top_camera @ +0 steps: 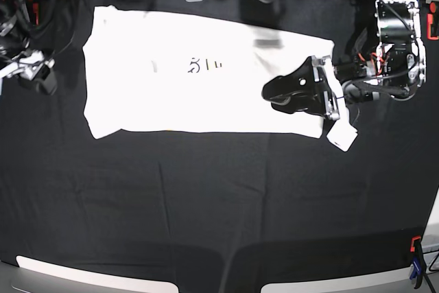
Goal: Layout the t-shirt on the table in an organized manner, then fold the t-shirt properly
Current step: 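Grasp the strip end with the right gripper while the left holds the middle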
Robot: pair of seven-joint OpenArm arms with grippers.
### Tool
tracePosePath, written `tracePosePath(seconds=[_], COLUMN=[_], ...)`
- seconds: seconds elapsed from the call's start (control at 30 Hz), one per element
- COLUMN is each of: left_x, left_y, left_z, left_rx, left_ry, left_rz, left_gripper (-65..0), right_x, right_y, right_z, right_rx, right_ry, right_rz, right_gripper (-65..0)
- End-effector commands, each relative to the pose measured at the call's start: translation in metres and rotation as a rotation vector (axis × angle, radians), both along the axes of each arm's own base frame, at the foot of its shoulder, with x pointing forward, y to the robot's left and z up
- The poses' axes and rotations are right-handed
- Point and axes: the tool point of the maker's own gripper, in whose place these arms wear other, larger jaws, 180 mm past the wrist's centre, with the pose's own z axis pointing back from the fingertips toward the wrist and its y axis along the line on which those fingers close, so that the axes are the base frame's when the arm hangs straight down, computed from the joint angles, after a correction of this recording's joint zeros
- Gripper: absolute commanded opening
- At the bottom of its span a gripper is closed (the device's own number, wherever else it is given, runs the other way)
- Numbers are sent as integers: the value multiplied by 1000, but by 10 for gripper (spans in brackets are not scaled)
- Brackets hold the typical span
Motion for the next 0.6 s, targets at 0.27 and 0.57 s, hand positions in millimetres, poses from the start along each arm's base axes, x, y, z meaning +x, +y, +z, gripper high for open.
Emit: tracePosePath(seconds=[0.27, 0.57], left_x=[6, 6], left_y=[1, 1], left_z=[14, 14], left_rx=[-31, -31], left_ry=[-46, -46], left_rz=[5, 6], left_gripper=[-374, -374], right_x=[9, 19], right_y=[-8, -5], right_z=[21, 32], right_rx=[-54, -36], right_ry=[-56, -112], right_rz=[17, 27], right_gripper=[-175, -175])
